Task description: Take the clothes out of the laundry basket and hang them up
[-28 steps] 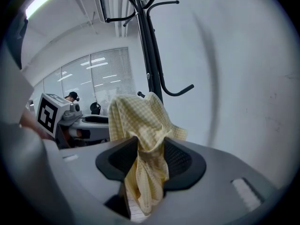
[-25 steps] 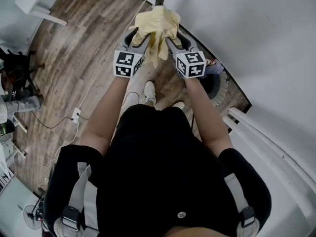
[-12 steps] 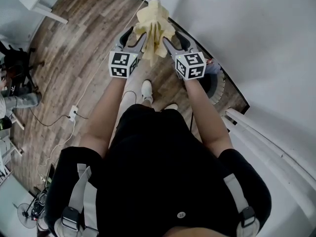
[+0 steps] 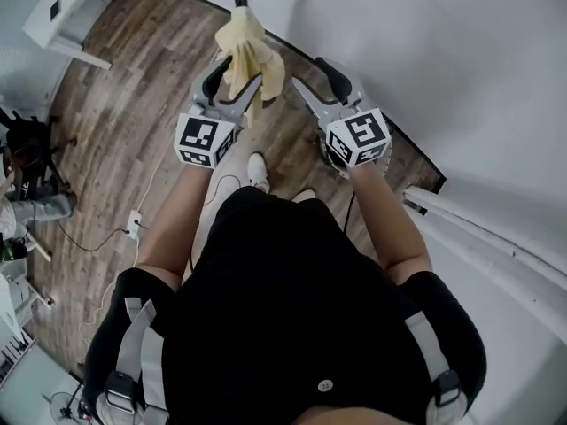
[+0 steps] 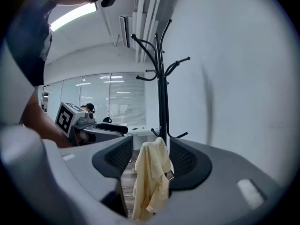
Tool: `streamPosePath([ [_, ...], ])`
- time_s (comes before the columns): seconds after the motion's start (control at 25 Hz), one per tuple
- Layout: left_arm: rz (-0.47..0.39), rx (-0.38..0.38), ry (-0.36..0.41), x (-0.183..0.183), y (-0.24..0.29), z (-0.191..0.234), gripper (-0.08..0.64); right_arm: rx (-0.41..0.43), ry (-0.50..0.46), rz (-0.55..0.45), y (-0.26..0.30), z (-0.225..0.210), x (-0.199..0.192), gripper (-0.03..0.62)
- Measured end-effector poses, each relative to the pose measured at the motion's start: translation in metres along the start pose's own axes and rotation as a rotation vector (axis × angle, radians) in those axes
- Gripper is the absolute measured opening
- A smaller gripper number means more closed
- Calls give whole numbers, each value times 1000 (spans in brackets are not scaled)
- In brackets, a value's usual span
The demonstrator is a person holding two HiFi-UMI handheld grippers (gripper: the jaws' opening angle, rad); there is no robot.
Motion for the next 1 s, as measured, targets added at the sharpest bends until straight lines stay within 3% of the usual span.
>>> streamPosePath([
  [0.08,-31,-35,0,10,11,-14,327,-26,-1,-41,-21,-9,10,285],
  [0.12,-47,-56,-5,14,19,-22,358,-50,6,-62,-33,-16,14,339],
  [0.2,-70,-114,-22,23,39,-45,419,-123,27,-83,-63,-33,17,452],
  [0.28,-82,-181,-32,29,63,-72,466,-218,52,-69,-95,-56,11,499],
  [0.4,-78,-280,-22,26,104,-104,509,-364,93,-30,-135,-92,-7,508],
  [0.6,-17,-419,-32,2,160,-161,517,-546,134,17,-210,-135,-38,506],
  [0.8,42,-433,-40,-20,199,-217,517,-581,162,50,-270,-180,-75,503],
  [1.0,106,-380,-49,-57,250,-260,517,-496,178,93,-295,-244,-126,500],
])
Point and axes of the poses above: the fingertips, and each gripper's own axes: y forward along the fingers, z to its left, x out of its top, the point moved 5 cm from there along -y, backward along the fingers, and after that the axes turned 2 degrees about -y, right-handed, at the moved point
